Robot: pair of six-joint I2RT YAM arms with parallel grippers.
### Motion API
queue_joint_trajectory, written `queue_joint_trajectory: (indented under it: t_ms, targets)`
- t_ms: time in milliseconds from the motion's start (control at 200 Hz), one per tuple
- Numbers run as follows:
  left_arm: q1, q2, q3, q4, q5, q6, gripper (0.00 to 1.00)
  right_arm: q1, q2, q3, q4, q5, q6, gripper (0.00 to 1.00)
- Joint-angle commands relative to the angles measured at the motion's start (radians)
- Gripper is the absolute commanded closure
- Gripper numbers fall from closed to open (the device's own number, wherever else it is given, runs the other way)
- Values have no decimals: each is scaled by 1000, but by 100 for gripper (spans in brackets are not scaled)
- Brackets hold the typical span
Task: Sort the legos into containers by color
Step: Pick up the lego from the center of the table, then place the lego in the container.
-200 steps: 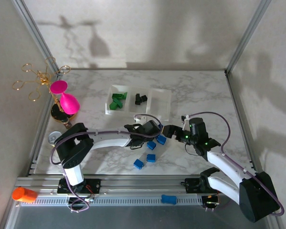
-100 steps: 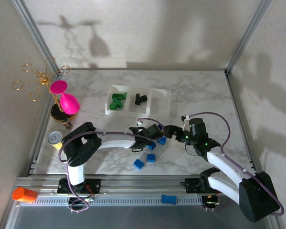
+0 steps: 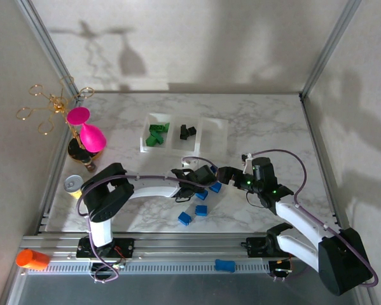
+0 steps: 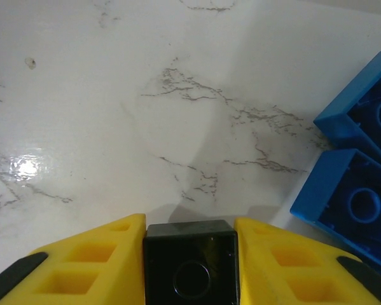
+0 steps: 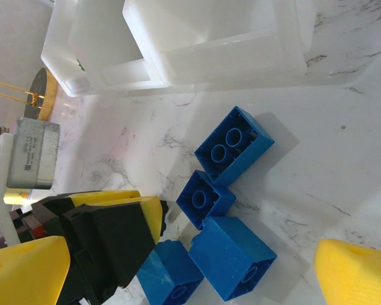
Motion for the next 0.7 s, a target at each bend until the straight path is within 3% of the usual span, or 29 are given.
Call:
queue_joint_trajectory:
  t_ms: [0,360,691]
  targets:
    - [10,-74,6,-32,-46,4,63,7,-4,12,8,-1,-4,1]
    - [134,-190,85,-95,-98,146,63,86,19,69,14,45,8,1]
    - [318,-62,281,-69,-64,312,63,190,104,118,79,105,54,1]
